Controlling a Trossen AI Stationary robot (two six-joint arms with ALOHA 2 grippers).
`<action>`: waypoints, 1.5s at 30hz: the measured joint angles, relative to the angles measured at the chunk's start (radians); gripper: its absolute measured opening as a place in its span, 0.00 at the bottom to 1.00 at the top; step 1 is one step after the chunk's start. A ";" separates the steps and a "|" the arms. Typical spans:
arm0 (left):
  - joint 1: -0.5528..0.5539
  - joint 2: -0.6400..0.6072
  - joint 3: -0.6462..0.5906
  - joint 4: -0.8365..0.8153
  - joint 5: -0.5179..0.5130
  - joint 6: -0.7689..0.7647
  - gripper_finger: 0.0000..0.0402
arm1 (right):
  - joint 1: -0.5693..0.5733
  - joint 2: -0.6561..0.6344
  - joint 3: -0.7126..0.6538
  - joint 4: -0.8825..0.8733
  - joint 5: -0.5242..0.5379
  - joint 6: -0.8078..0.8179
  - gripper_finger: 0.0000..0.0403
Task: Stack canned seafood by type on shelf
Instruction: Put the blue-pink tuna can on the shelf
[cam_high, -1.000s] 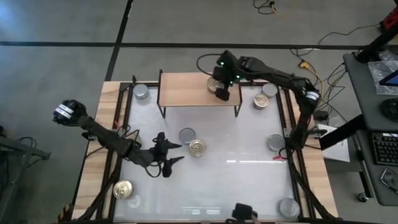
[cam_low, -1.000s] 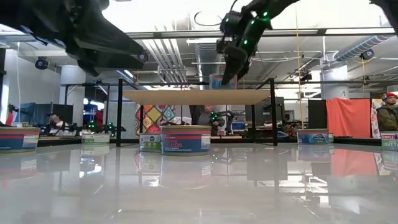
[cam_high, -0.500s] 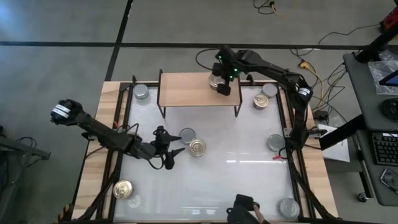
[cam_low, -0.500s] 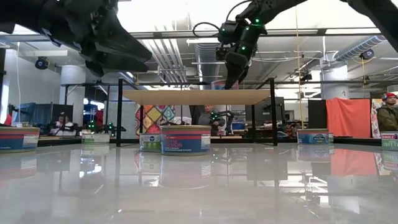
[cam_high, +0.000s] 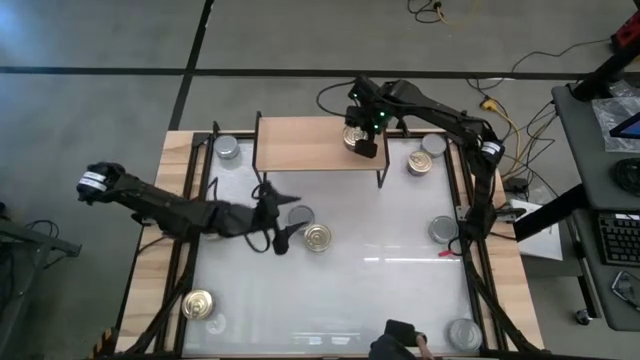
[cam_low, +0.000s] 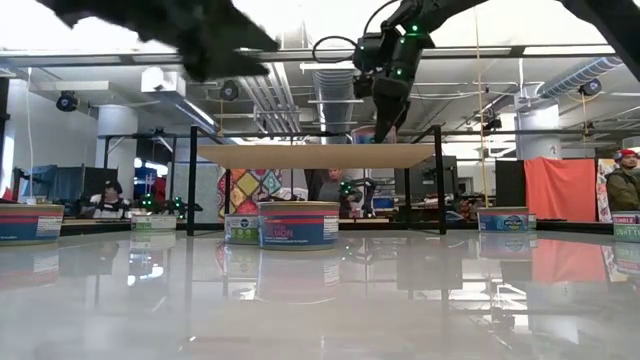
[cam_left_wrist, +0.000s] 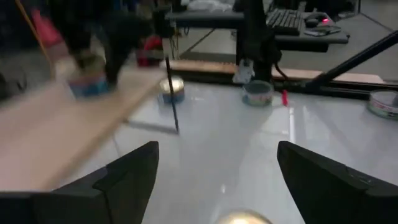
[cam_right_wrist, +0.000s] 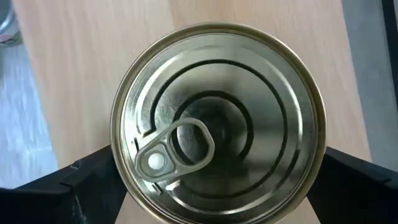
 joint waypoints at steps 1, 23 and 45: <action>0.026 0.007 0.021 0.000 0.023 0.042 0.78 | 0.000 -0.004 0.003 -0.008 0.000 -0.004 0.99; 0.660 0.585 0.597 0.084 0.574 0.193 0.70 | 0.000 -0.027 -0.002 0.002 -0.072 -0.039 0.99; 0.701 0.718 0.784 -0.161 0.586 0.235 0.66 | 0.002 -0.031 -0.011 0.056 -0.072 -0.042 0.99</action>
